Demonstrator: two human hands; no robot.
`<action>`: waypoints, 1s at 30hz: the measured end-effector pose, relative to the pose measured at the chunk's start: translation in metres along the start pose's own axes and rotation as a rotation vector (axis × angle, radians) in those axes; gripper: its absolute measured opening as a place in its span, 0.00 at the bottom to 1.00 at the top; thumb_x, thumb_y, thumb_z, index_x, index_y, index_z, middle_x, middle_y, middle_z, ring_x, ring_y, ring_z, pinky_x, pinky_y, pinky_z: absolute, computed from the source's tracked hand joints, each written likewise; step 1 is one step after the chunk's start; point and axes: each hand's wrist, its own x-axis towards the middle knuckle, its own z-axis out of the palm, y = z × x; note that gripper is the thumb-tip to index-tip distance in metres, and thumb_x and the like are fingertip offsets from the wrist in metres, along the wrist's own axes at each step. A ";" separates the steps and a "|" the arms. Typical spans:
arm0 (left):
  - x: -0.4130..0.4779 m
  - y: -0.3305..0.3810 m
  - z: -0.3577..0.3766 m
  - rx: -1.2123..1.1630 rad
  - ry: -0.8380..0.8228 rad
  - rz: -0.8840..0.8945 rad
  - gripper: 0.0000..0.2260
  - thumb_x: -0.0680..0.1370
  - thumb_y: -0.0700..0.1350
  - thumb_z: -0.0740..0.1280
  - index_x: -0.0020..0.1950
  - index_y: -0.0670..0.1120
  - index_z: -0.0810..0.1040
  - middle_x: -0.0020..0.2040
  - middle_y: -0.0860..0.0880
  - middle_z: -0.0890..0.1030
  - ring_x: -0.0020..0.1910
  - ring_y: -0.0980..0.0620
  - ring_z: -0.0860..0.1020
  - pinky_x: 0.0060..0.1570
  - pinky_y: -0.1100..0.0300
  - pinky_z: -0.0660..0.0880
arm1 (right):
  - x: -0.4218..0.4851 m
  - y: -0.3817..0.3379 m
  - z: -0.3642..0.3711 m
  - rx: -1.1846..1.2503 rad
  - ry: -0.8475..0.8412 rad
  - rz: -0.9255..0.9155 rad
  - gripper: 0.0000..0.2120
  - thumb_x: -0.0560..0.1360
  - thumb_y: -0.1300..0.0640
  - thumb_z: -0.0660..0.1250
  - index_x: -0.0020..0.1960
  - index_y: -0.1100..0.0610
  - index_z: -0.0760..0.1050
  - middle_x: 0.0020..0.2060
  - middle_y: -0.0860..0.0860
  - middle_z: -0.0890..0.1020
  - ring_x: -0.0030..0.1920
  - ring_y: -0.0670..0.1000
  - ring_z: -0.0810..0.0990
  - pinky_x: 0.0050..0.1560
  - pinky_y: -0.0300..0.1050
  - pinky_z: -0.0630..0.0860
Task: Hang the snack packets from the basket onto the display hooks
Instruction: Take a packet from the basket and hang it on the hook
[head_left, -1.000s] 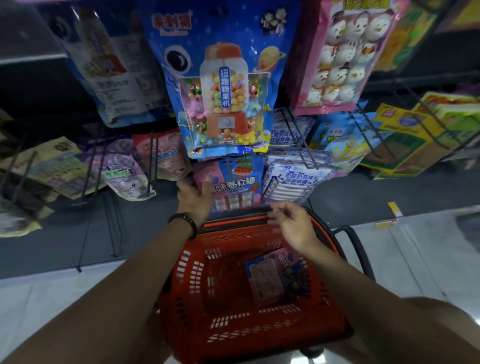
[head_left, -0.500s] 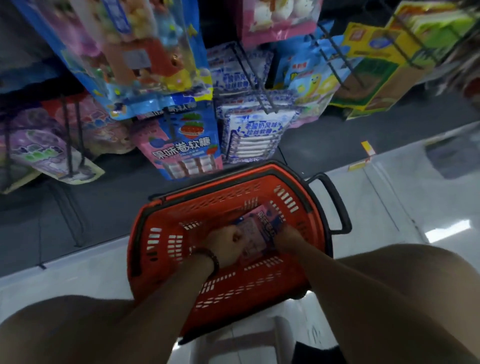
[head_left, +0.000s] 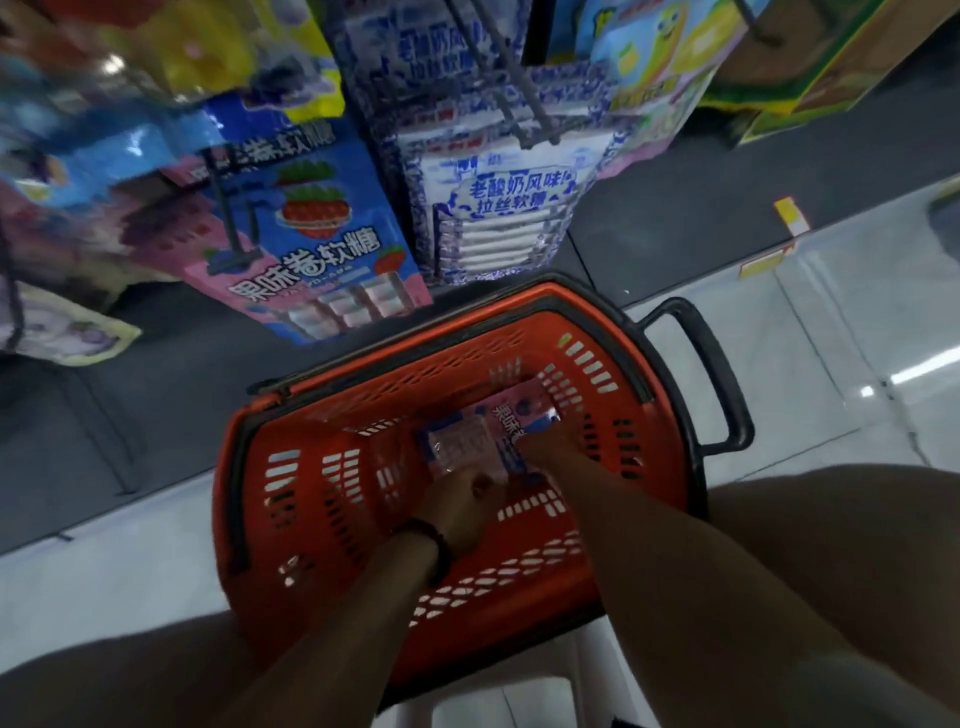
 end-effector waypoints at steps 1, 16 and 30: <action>0.006 -0.006 0.000 -0.016 -0.008 -0.004 0.20 0.77 0.64 0.65 0.54 0.49 0.84 0.51 0.49 0.87 0.52 0.46 0.85 0.57 0.43 0.82 | 0.004 0.000 0.005 -0.032 -0.008 -0.026 0.28 0.83 0.60 0.67 0.79 0.67 0.63 0.75 0.65 0.71 0.76 0.64 0.71 0.72 0.54 0.70; 0.038 -0.001 -0.013 0.003 -0.053 -0.120 0.12 0.86 0.53 0.64 0.55 0.46 0.81 0.52 0.44 0.85 0.53 0.44 0.83 0.58 0.44 0.81 | 0.064 0.022 0.049 -0.151 0.014 -0.077 0.25 0.81 0.46 0.70 0.75 0.53 0.73 0.70 0.56 0.79 0.68 0.60 0.79 0.65 0.53 0.77; -0.002 -0.031 -0.033 -0.036 0.081 -0.061 0.10 0.85 0.48 0.65 0.44 0.54 0.79 0.44 0.49 0.84 0.52 0.42 0.85 0.46 0.53 0.77 | -0.003 0.000 0.014 -0.002 -0.111 -0.325 0.23 0.82 0.60 0.68 0.76 0.56 0.71 0.61 0.59 0.80 0.61 0.59 0.80 0.60 0.48 0.75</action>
